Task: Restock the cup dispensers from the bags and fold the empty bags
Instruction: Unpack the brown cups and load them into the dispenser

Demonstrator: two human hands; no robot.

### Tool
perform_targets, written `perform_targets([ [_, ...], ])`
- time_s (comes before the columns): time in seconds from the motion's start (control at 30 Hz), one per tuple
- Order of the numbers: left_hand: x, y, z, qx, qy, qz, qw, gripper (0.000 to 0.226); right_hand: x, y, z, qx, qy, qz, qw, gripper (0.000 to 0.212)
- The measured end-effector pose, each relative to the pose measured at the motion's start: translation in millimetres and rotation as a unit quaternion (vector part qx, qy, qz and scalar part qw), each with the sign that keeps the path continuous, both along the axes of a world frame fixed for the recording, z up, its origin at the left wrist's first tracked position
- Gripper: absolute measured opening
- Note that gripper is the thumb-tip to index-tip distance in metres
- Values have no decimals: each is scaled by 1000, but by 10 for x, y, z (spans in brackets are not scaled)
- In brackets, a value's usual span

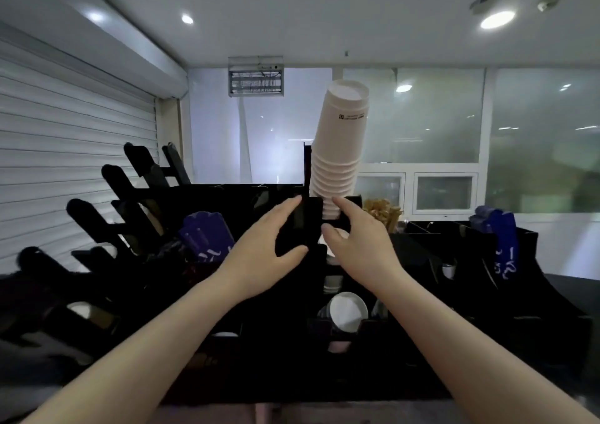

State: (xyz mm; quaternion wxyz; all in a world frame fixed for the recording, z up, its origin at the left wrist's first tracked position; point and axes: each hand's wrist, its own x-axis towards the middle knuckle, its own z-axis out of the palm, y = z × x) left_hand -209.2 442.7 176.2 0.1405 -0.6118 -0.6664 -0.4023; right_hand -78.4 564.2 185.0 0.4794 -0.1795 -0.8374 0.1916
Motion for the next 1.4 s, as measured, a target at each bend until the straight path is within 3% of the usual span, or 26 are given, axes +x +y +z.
perform_targets([
  [0.1,-82,-491,-390,-85,181,102,974,82,-36,-354,-233,48,-55,14,997,58],
  [0.17,-155,-815,-632,-114,227,153,955,83,-81,-591,-408,88,-91,15,992,60],
  [0.3,-255,-1484,-1013,-110,175,172,963,82,-219,-1118,-824,147,-122,51,980,58],
  [0.4,-316,-2005,-1172,-22,42,166,985,70,-311,-1523,-1164,163,-88,128,974,42],
  [0.5,-446,-2538,-1348,45,-53,213,975,50,-371,-1838,-1595,195,-52,184,962,26],
  [0.6,-567,-2984,-1636,54,-91,245,964,32,-426,-2094,-2028,186,-129,220,949,27],
  [0.67,-649,-3186,-1883,6,-107,258,960,35,-458,-2245,-2250,171,-220,238,930,29],
  [0.77,-714,-3372,-2247,-134,-126,239,953,30,-539,-2446,-2514,113,-360,231,897,33],
  [0.9,-677,-3557,-2708,-211,-144,205,945,27,-550,-2665,-2710,26,-427,191,883,28],
  [1.07,-602,-3790,-3016,-246,-167,211,931,26,-329,-2673,-2861,88,-507,92,853,28],
  [1.2,-525,-3846,-3088,-229,-160,187,942,29,-209,-2767,-2912,129,-526,62,838,32],
  [1.3,-556,-3837,-3182,-309,-102,160,932,58,-238,-2843,-2923,164,-544,72,819,49],
  [1.4,-606,-3827,-3252,-364,-70,155,916,72,-284,-2876,-2956,192,-562,87,799,69],
])
